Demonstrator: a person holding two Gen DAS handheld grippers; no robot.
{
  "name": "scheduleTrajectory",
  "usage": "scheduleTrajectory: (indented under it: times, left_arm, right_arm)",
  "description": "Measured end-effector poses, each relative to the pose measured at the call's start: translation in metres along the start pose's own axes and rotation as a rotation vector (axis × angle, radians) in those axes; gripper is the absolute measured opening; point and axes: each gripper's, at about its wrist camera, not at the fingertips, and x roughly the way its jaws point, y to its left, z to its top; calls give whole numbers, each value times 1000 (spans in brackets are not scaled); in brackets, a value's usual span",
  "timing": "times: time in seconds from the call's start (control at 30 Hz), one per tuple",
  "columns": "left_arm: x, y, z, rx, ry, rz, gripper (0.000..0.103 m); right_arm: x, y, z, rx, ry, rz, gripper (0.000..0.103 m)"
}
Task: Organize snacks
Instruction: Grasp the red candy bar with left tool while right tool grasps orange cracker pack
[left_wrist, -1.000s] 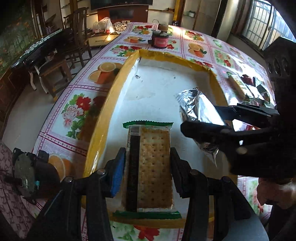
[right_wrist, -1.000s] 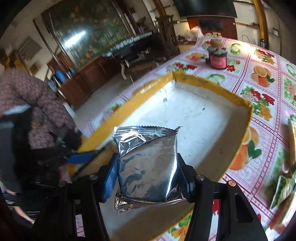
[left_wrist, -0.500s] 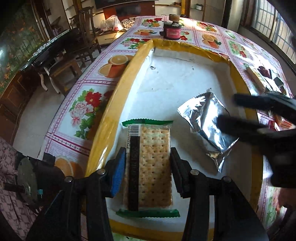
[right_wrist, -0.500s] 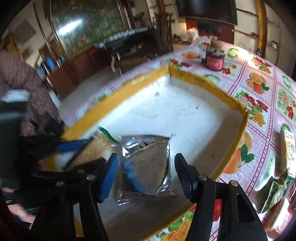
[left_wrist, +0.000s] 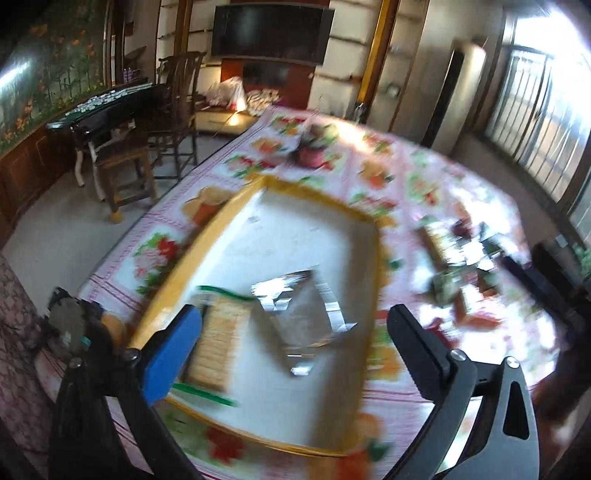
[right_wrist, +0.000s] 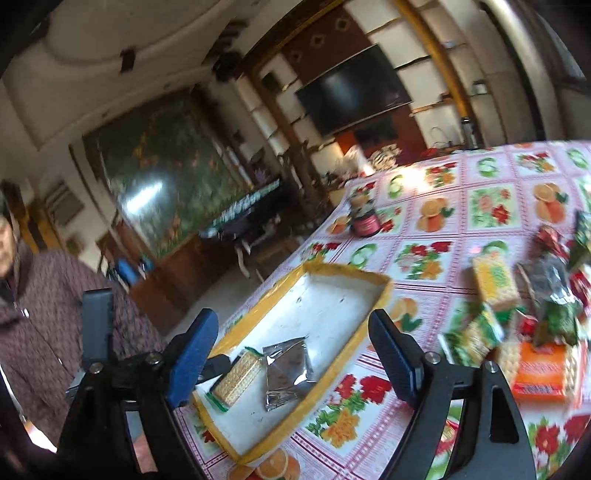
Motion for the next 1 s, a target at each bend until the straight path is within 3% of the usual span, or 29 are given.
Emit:
scheduleTrajectory:
  times: [0.13,0.3,0.47,0.67,0.8,1.0]
  left_arm:
    - [-1,-33,-10,-28,-2,-87,103]
    - [15,-79,-35,16,82,-153,103]
    - [24,-115,-59,81,133,-174,103]
    - [30,-120,-80,80,140,-151,103]
    - [38,-120,-85,93,144,-139,103]
    - [44,-137,-77,112,123,-161,103]
  right_arm:
    - [-31,-20,-13,50,-65,-23,84]
    - [-64,-57,-35,148,-79,-100,84]
    - [-101,-80,-53,212,-127,-128,87]
    - [-117,-94,-65,244,-158,-158,88]
    - [-128,-96,-74,221,-215,-192,88]
    - [-134,-115,-79,313,-239,-185,89]
